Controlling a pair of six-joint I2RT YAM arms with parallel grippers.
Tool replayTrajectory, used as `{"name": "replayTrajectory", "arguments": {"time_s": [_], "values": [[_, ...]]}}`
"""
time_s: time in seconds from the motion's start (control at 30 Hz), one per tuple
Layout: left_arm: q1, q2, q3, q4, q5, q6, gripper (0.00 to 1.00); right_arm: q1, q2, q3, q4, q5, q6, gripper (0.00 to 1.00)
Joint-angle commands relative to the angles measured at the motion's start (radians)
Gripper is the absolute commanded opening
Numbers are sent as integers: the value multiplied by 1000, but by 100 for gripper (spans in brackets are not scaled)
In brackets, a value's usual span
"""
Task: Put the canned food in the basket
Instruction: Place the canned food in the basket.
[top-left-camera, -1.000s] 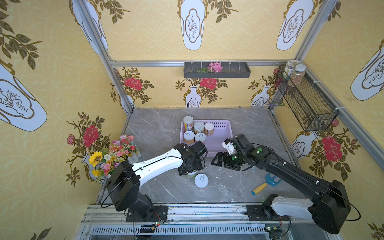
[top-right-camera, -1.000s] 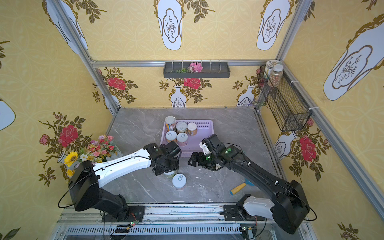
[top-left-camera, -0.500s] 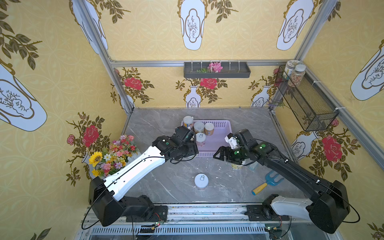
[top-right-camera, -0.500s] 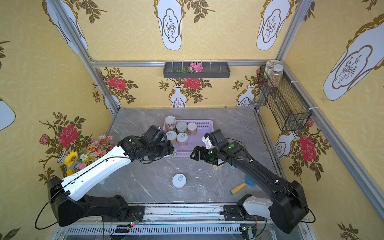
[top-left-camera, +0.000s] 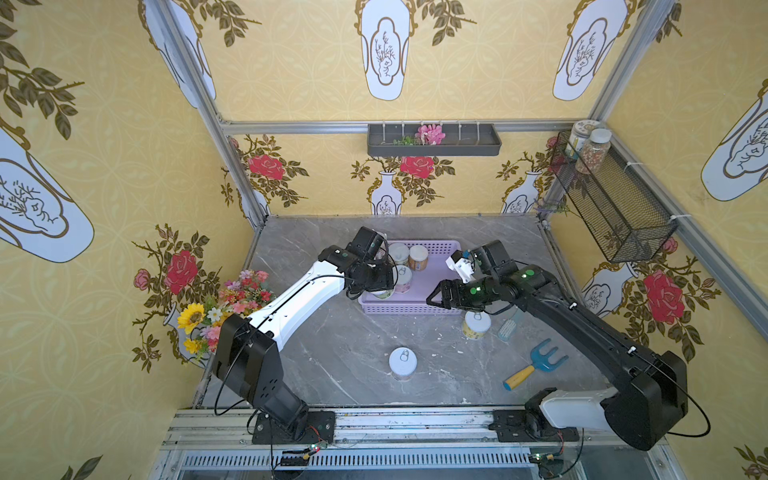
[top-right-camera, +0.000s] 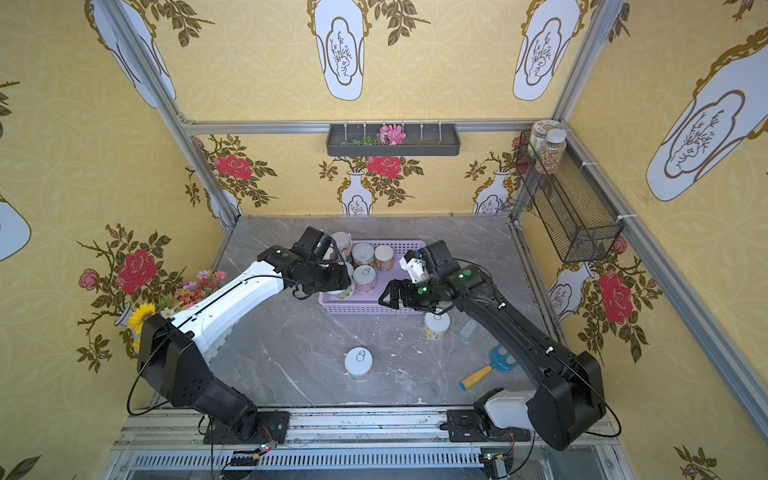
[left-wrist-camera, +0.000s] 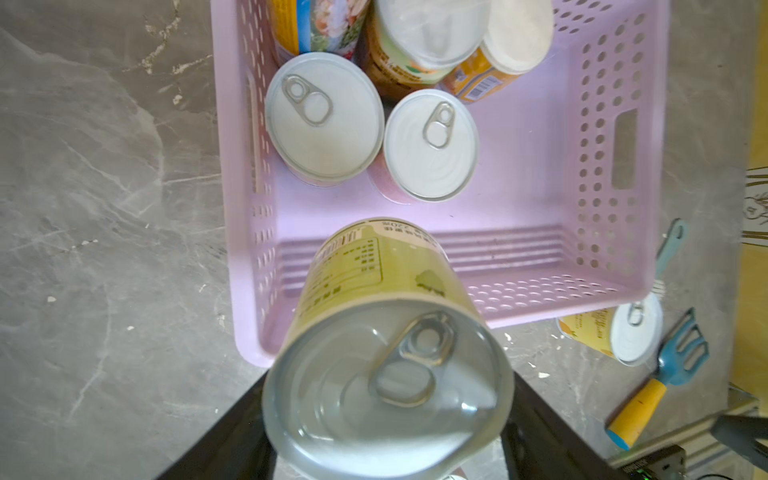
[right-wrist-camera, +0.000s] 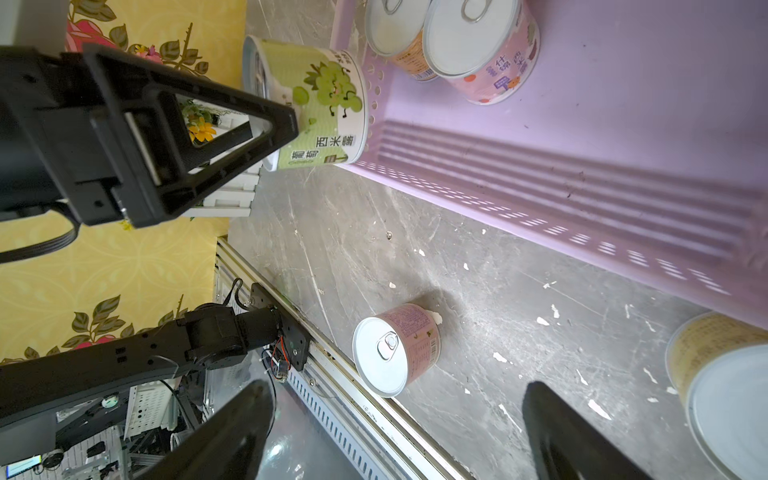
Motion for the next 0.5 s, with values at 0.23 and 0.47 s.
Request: {"name": "replayTrajectory", "arguments": {"time_s": [0.23,0.47], "values": [[20,108,56,84,13,58,73,-1,20,-5,65,29,10,97],[21,128,48,53,24,64,71,-2,15,-12,56,30,7,98]]}}
